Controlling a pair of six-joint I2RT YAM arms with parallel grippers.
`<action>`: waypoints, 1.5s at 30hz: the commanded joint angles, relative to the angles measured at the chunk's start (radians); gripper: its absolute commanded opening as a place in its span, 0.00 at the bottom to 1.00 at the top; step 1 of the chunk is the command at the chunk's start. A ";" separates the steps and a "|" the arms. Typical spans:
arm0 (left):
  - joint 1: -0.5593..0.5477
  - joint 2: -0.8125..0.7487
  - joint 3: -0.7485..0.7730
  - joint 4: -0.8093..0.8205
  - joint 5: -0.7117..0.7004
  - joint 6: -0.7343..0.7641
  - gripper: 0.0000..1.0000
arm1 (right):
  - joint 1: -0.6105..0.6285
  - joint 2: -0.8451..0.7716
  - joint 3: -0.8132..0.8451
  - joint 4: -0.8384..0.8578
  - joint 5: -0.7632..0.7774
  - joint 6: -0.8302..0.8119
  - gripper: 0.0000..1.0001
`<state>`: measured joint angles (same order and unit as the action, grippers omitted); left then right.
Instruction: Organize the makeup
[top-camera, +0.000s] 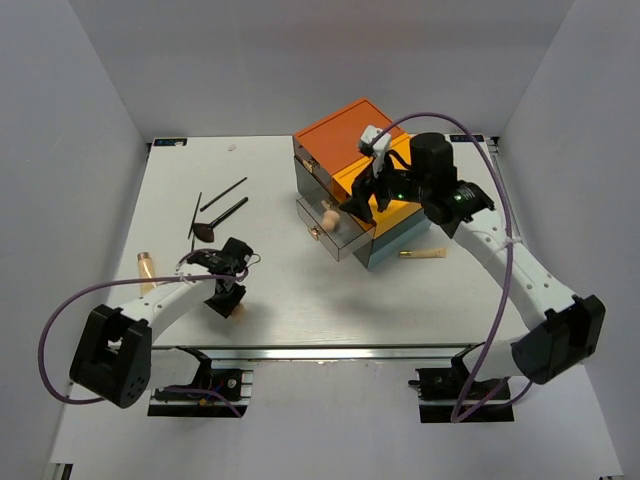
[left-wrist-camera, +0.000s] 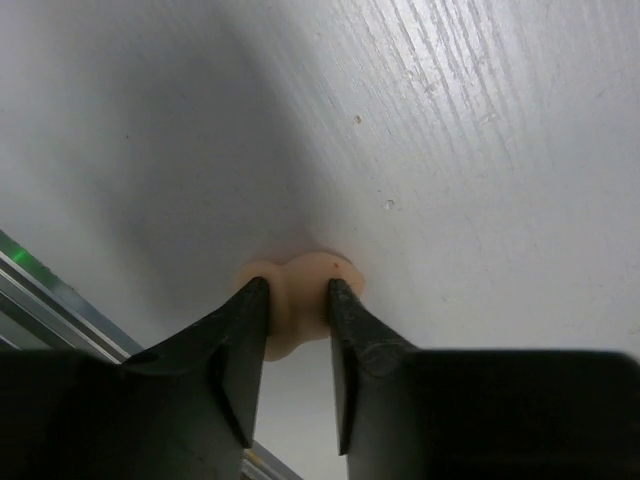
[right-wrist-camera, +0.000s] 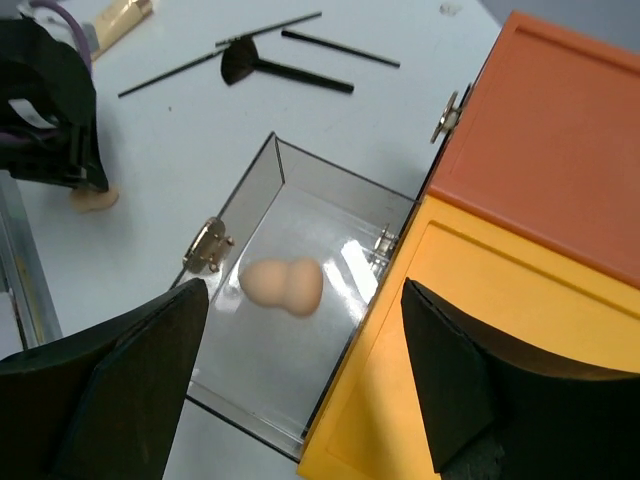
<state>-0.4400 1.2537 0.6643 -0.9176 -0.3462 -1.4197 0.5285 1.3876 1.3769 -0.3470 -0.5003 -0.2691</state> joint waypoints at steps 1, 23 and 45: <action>0.001 0.055 0.017 0.048 0.053 0.041 0.37 | -0.002 -0.071 -0.006 0.071 -0.015 0.021 0.83; 0.001 -0.074 0.221 0.155 0.075 0.166 0.00 | -0.088 -0.225 -0.111 0.203 -0.023 0.090 0.85; -0.089 0.225 0.649 0.709 0.489 0.383 0.39 | -0.202 -0.305 -0.243 0.223 -0.015 0.116 0.86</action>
<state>-0.5156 1.4864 1.2530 -0.2241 0.0822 -1.0733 0.3370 1.1057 1.1481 -0.1574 -0.5114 -0.1459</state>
